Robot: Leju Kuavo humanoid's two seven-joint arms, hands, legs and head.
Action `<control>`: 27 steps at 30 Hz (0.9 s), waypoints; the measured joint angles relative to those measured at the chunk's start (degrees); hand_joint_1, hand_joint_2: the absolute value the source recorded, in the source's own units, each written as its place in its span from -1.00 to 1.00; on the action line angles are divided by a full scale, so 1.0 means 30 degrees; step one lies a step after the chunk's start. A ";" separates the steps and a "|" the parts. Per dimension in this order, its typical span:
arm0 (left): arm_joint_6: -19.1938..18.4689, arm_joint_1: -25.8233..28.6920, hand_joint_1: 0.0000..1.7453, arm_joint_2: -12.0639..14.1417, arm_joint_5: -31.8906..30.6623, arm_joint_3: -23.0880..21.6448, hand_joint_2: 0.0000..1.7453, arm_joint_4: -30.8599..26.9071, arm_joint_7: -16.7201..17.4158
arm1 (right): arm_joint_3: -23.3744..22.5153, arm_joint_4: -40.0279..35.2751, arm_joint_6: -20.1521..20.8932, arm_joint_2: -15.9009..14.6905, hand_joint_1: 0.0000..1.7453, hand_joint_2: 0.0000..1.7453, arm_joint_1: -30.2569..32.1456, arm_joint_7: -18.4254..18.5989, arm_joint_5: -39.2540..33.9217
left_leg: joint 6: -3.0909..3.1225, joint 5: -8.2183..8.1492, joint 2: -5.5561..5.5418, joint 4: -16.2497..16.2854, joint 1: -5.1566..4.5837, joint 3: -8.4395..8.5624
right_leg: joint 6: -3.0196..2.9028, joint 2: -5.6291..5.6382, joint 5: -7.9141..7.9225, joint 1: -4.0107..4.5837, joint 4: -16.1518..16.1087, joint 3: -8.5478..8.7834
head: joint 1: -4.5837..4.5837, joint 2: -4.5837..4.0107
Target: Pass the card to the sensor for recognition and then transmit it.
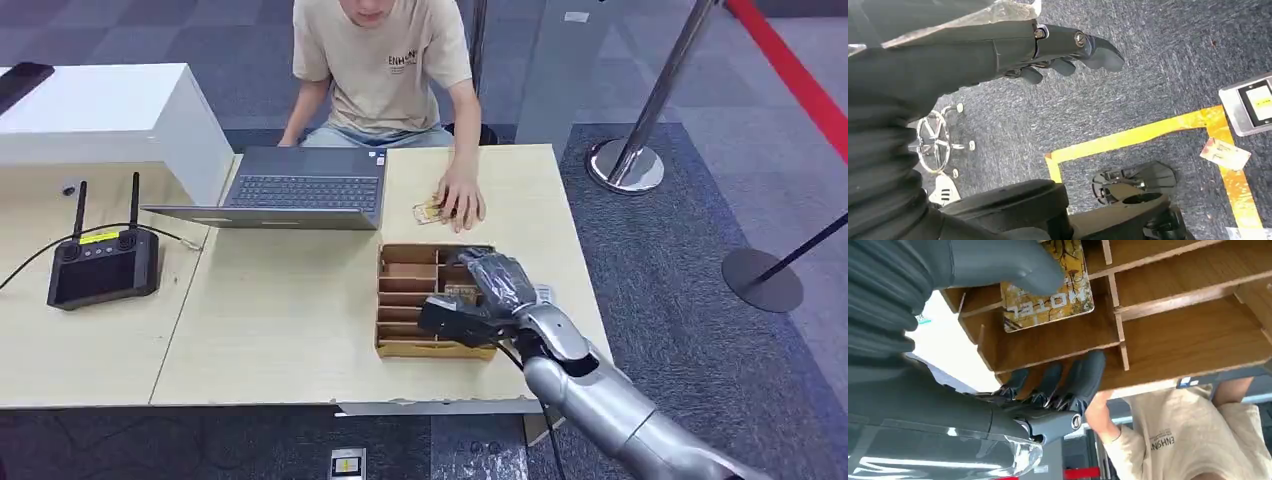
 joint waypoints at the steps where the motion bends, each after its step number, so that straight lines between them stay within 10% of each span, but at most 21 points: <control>1: 0.0001 0.0001 -1.00 0.0000 -0.0007 0.0000 1.00 0.0000 -0.0007 | 0.0052 0.0052 -0.0015 0.0000 0.04 1.00 -0.0005 0.0007 0.0059 | 0.0000 0.0000 0.0001 0.0001 0.0000 0.0002 | 0.0000 0.0000 0.0001 0.0000 0.0000 0.0000 | -0.0007 0.0000; 16: 0.0110 -0.0001 -1.00 0.0000 -0.0007 0.0000 1.00 0.0000 -0.0087 | 0.0277 0.0445 -0.0612 0.0029 0.12 1.00 -0.0051 0.0007 0.0496 | 0.0000 0.0000 0.0002 0.0001 0.0001 0.0007 | 0.0000 0.0000 0.0001 0.0000 0.0000 0.0003 | -0.0007 0.0000; 27: 0.0146 0.0015 -1.00 0.0000 0.0073 0.0000 1.00 0.0000 -0.0088 | 0.0430 0.0627 -0.1035 0.0131 1.00 1.00 0.0011 -0.0255 0.0256 | 0.0000 0.0000 0.0002 0.0001 0.0000 0.0012 | 0.0000 0.0000 0.0001 0.0000 0.0000 0.0006 | -0.0007 0.0000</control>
